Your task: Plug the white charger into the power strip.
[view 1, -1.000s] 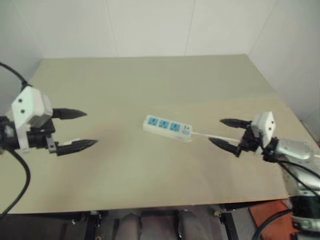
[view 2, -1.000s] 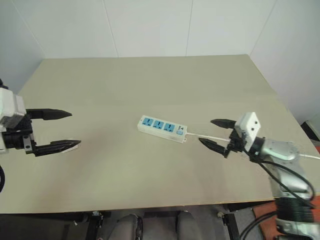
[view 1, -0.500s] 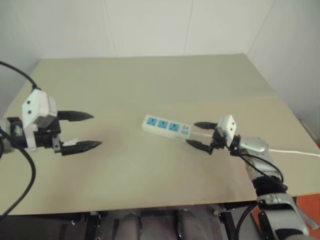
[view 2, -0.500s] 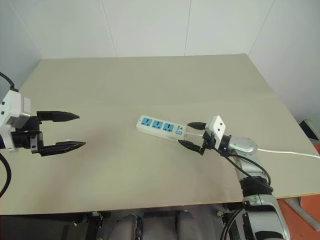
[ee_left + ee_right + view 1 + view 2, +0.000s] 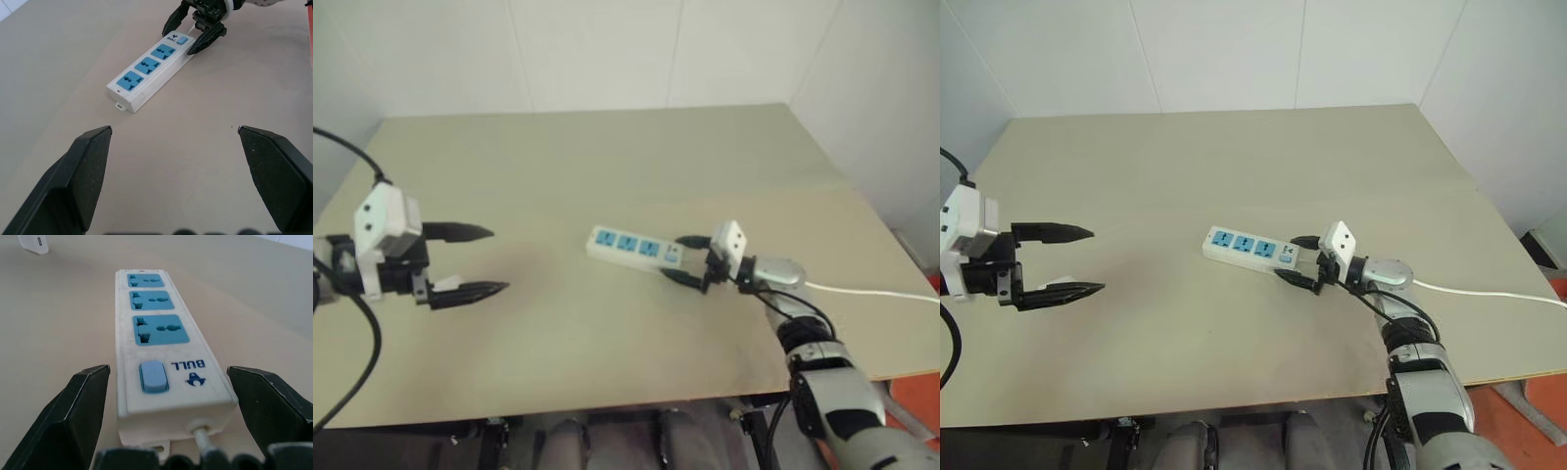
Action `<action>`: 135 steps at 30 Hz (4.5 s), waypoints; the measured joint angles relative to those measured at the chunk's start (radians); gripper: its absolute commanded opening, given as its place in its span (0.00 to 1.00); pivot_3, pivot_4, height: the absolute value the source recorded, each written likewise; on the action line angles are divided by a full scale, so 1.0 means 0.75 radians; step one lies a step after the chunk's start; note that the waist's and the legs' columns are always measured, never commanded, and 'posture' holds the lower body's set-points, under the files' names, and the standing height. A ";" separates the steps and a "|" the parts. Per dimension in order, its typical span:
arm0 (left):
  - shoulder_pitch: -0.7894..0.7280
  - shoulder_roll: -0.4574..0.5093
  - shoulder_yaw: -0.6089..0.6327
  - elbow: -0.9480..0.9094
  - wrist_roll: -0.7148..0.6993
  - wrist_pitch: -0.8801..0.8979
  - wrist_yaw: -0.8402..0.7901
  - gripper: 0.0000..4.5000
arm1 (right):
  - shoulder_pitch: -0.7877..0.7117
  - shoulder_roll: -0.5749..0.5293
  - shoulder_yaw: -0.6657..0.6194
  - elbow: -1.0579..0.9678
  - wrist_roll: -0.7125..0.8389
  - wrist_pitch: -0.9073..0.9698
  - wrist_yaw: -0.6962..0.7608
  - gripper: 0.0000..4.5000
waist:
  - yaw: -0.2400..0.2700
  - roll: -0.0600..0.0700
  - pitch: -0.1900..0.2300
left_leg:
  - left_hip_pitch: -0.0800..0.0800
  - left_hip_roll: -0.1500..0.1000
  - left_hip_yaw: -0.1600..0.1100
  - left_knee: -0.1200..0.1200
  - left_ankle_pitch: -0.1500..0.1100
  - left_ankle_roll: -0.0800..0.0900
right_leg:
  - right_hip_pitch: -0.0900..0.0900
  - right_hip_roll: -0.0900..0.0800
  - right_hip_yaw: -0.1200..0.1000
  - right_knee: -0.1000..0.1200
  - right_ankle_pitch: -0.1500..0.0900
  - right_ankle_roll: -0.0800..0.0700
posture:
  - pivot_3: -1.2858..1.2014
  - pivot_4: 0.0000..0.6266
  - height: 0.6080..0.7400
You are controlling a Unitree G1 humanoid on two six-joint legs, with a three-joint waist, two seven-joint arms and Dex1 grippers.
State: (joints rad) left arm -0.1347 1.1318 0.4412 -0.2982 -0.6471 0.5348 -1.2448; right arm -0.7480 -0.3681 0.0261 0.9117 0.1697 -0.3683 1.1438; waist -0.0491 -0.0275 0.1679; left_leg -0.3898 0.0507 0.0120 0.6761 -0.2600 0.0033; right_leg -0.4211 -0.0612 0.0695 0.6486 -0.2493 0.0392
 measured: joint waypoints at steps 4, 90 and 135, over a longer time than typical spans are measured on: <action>0.007 0.000 0.002 0.008 0.000 -0.010 -0.005 1.00 | -0.038 0.022 0.000 0.075 -0.001 -0.026 0.017 1.00 | 0.000 0.000 0.000 | 0.000 0.000 0.000 0.000 0.000 0.000 | 0.000 0.000 0.000 0.000 0.000 0.000 | 0.52 0.24 1.00; 0.024 0.126 -0.031 0.283 0.188 -0.091 -0.200 1.00 | 0.193 0.088 0.211 -0.311 0.057 0.028 0.461 0.76 | -0.027 0.001 0.001 | 0.001 0.001 -0.001 0.000 0.000 -0.001 | 0.000 0.001 0.000 0.001 0.000 0.000 | 0.52 0.24 1.00; -1.095 -0.054 -1.198 1.372 1.195 -0.571 -0.488 1.00 | 0.242 0.110 0.172 -0.331 0.066 0.009 0.343 0.76 | -0.022 -0.004 -0.001 | 0.003 0.000 -0.002 0.004 0.001 -0.002 | 0.000 0.002 0.000 0.012 0.000 0.000 | 0.52 0.24 1.00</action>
State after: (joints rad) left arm -0.9556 1.0912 -0.4575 0.7310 0.2489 0.1062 -1.6111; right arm -0.5663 -0.2854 0.1551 0.6635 0.2189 -0.3617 1.4010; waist -0.0656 -0.0308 0.1673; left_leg -0.3873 0.0509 0.0104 0.6789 -0.2592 0.0017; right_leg -0.4213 -0.0594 0.0693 0.6579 -0.2495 0.0391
